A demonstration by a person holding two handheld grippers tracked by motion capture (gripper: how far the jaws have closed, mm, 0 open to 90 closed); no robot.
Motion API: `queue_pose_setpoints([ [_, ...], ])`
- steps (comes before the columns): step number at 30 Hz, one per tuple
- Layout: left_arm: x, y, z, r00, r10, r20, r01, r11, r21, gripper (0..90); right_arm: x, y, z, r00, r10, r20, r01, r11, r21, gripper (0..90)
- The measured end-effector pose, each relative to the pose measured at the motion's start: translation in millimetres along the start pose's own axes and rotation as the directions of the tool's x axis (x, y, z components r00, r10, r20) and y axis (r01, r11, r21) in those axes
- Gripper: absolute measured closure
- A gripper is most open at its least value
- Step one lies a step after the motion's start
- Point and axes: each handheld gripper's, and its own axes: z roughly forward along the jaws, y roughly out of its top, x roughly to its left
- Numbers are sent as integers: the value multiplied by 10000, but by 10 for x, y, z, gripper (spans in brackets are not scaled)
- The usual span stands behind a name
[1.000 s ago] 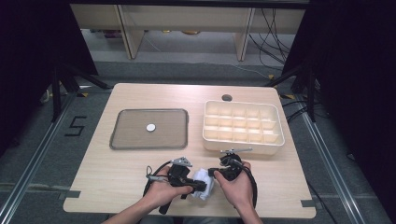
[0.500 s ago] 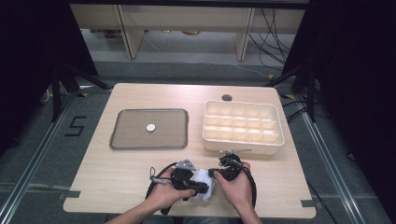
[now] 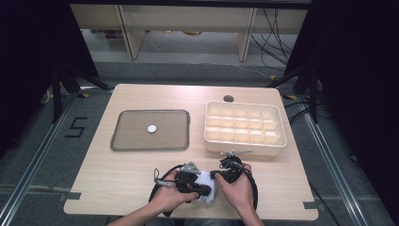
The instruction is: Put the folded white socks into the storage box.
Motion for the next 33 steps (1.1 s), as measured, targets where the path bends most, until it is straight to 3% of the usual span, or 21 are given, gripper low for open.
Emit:
queue_pose_setpoints([
  [4,-16,3,14,9999,32,-137,-32,10000,10,844,12,-5,13,9999,-6,-129,2,9995,-301,850],
  [7,-13,3,16,9999,51,-133,-51,10000,34,848,11,-1,4,9999,-1,-104,0,10000,-93,850],
  [14,-23,-1,37,9999,74,-111,-75,10000,-21,851,6,-13,26,9999,-124,-3,124,9996,-264,850],
  [21,-13,9,13,9999,168,-36,-168,9999,-32,838,8,-7,17,9999,-149,-1,149,9999,-38,848],
  [24,-21,37,-66,9997,194,112,-193,9997,-119,811,14,-7,17,9996,-270,50,271,9994,-226,832],
  [26,-34,46,-136,9997,195,157,-190,9994,-305,806,6,-5,9,9994,-330,127,331,9994,-70,822],
  [33,21,0,-365,9999,131,-10,-132,9991,-415,791,16,-15,-15,9999,-152,47,154,9992,-368,745],
])
